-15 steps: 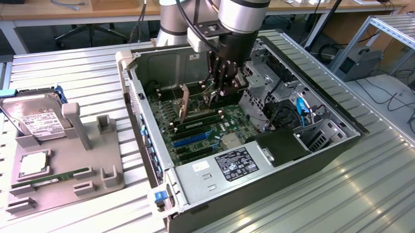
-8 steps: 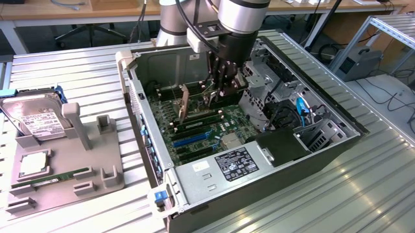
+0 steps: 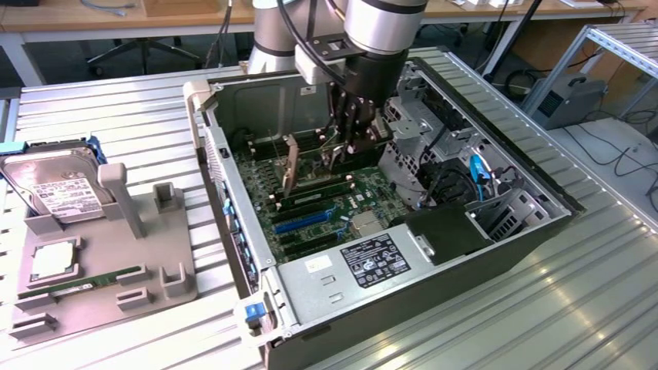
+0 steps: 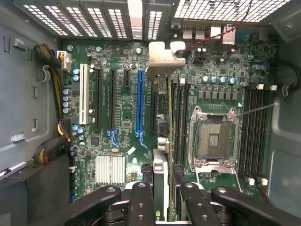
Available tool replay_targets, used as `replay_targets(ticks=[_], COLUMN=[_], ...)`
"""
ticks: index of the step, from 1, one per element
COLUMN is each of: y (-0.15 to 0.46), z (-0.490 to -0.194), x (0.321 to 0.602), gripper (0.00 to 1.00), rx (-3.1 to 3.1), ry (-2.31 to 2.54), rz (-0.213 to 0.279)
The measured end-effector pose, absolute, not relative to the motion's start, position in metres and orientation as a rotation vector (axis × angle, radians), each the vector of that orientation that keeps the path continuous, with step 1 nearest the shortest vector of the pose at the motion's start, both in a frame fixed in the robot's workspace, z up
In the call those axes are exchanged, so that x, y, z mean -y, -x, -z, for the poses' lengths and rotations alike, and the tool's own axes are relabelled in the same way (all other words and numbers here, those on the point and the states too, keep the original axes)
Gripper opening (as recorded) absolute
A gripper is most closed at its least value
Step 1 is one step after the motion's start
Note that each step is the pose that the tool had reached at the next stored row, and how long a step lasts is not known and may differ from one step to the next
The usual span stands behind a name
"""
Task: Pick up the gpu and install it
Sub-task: 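Insert the gpu into the slot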
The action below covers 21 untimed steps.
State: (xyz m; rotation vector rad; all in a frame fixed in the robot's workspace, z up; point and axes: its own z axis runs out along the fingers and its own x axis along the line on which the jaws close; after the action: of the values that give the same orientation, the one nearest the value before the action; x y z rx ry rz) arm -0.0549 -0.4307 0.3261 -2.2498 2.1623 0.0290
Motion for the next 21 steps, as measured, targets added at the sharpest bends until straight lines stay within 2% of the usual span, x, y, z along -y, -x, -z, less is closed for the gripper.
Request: replay_targets(ticks=[21], y=[0.0616], z=[-0.3258], x=[0.4322], gripper=[0.27], rx=[-2.162], ry=[2.25], rz=[-0.029])
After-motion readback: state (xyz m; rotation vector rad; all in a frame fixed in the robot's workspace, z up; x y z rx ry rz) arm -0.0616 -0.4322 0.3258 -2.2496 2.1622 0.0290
